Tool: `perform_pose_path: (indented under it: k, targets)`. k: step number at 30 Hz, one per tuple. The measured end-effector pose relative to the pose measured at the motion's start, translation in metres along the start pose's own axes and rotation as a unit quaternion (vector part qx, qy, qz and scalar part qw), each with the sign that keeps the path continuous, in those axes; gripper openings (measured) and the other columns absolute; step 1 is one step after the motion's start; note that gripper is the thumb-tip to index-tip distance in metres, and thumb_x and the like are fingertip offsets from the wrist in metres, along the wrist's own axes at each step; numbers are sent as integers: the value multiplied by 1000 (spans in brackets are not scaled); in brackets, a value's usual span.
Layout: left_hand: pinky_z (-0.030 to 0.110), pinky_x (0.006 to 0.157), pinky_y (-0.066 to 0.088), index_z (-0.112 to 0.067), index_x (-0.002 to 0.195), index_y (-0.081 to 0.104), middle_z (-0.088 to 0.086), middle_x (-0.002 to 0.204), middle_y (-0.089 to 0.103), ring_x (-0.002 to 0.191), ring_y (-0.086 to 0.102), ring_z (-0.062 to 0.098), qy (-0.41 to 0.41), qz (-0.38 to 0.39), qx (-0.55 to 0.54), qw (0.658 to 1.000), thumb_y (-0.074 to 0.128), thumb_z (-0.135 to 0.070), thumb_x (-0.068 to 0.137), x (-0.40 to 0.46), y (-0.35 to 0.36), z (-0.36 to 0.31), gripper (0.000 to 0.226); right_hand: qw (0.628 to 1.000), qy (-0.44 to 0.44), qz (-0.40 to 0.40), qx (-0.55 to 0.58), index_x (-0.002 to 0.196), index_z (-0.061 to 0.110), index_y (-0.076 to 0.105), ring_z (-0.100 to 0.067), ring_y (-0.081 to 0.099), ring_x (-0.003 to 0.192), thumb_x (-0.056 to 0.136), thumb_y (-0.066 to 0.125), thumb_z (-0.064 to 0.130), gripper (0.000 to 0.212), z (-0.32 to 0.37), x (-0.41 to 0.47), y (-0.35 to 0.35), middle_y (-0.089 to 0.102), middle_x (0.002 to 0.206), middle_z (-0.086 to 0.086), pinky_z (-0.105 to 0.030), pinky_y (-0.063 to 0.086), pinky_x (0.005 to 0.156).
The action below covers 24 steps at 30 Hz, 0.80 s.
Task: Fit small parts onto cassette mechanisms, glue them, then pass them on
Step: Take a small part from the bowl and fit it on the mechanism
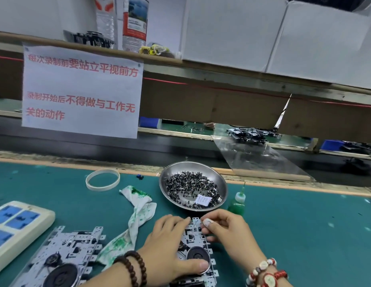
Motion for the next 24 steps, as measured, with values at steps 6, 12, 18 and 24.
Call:
perform_pose_path:
  k: [6, 12, 18, 24]
  targets:
    - [35, 112, 20, -39, 137, 27, -20, 132, 27, 129, 15, 2, -8, -100, -46, 994, 43, -64, 83, 8, -9, -4, 62, 1000, -3, -9, 25, 72, 11, 65, -6, 63, 58, 87, 59, -1, 20, -2, 0, 1, 68, 62, -3, -18, 50, 55]
    - [32, 99, 37, -38, 103, 53, -22, 106, 53, 108, 46, 3, 3, -200, -112, 973, 47, -32, 94, 21, -5, -11, 12, 998, -37, -3, -47, 72, 20, 66, 0, 55, 55, 87, 63, 9, 18, -3, -2, 5, 62, 58, 8, -18, 47, 51]
    - [32, 93, 38, -46, 79, 46, -25, 92, 53, 96, 45, -3, 20, -224, -132, 965, 49, -33, 92, 20, -1, -10, 19, 1000, -26, 6, 7, 76, 15, 64, -1, 57, 59, 87, 58, 0, 20, -3, -3, 3, 66, 67, 0, -18, 45, 47]
    - [27, 91, 32, -48, 80, 42, -29, 93, 48, 96, 41, -8, 39, -232, -91, 968, 46, -44, 90, 20, -2, -9, 11, 999, -30, 26, 5, 77, 20, 64, -2, 56, 63, 86, 60, 1, 22, -2, -3, 2, 65, 71, 3, -20, 46, 48]
Point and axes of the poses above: each hand's wrist, its own x-axis towards the middle knuckle, its own y-axis out of the palm, z = x × y, the point moved 2 cm from there along x, towards the middle knuckle
